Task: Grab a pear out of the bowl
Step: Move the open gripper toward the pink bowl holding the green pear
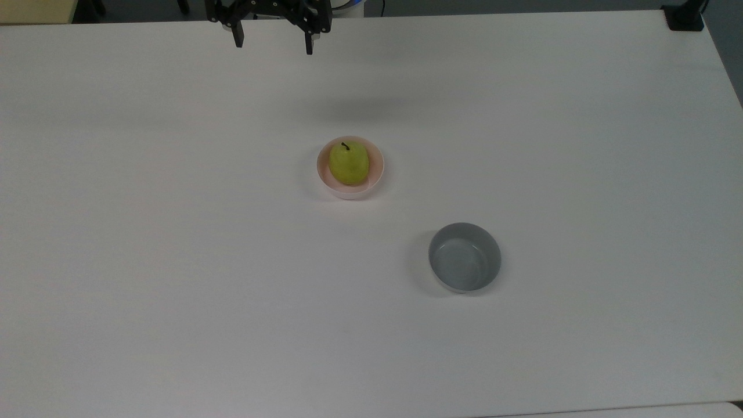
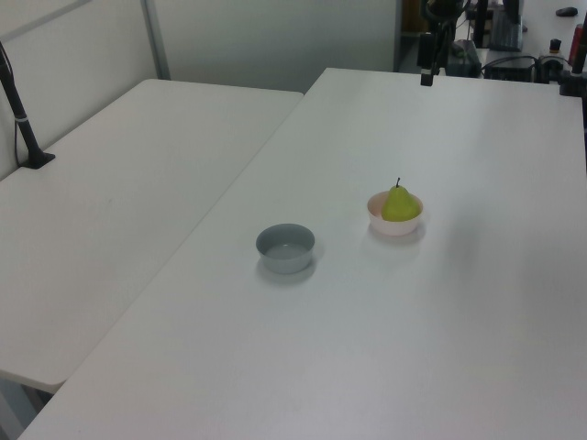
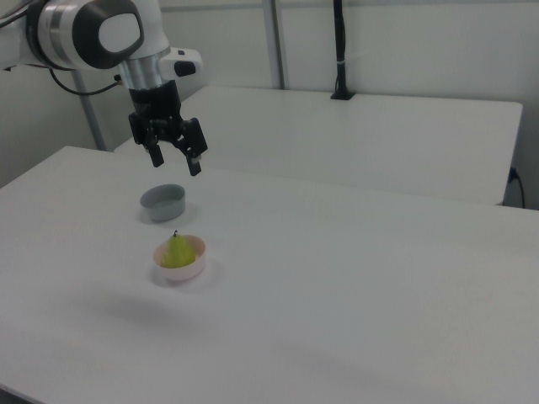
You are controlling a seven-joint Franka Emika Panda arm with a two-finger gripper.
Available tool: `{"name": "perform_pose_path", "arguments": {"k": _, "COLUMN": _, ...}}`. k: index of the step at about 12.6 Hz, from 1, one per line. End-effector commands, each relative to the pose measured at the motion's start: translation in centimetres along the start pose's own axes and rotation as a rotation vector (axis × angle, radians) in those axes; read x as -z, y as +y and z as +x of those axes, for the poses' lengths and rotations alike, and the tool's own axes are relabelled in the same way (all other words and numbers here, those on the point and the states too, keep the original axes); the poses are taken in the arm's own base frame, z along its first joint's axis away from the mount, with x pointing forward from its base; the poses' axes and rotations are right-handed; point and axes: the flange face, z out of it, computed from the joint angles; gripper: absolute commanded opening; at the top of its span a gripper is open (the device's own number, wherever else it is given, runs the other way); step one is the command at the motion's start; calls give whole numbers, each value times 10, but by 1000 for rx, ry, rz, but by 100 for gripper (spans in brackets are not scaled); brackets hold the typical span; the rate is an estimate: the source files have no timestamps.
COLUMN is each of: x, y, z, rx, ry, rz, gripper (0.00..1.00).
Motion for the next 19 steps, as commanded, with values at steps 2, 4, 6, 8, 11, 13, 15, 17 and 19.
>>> {"name": "perform_pose_path", "arguments": {"k": 2, "x": 0, "y": 1, "z": -6, "rx": -9, "ry": -7, "rz": 1, "gripper": 100}}
{"name": "perform_pose_path", "arguments": {"k": 4, "x": 0, "y": 1, "z": -5, "rx": -8, "ry": -6, "rz": 0, "gripper": 100}}
{"name": "perform_pose_path", "arguments": {"k": 6, "x": 0, "y": 1, "z": -6, "rx": -10, "ry": -6, "rz": 0, "gripper": 100}}
{"name": "perform_pose_path", "arguments": {"k": 8, "x": -1, "y": 0, "z": -6, "rx": -3, "ry": -7, "rz": -2, "gripper": 100}}
{"name": "perform_pose_path", "arguments": {"k": 11, "x": -20, "y": -10, "z": -7, "rx": 107, "ry": -40, "rz": -2, "gripper": 100}}
{"name": "perform_pose_path", "arguments": {"k": 13, "x": -34, "y": -19, "z": -6, "rx": 183, "ry": -41, "rz": 1, "gripper": 100}}
{"name": "perform_pose_path", "arguments": {"k": 15, "x": -51, "y": -27, "z": -5, "rx": 232, "ry": -36, "rz": 1, "gripper": 100}}
{"name": "perform_pose_path", "arguments": {"k": 17, "x": -71, "y": -39, "z": 1, "rx": 261, "ry": -15, "rz": 1, "gripper": 100}}
{"name": "perform_pose_path", "arguments": {"k": 19, "x": -96, "y": -52, "z": 7, "rx": 309, "ry": -24, "rz": 1, "gripper": 100}}
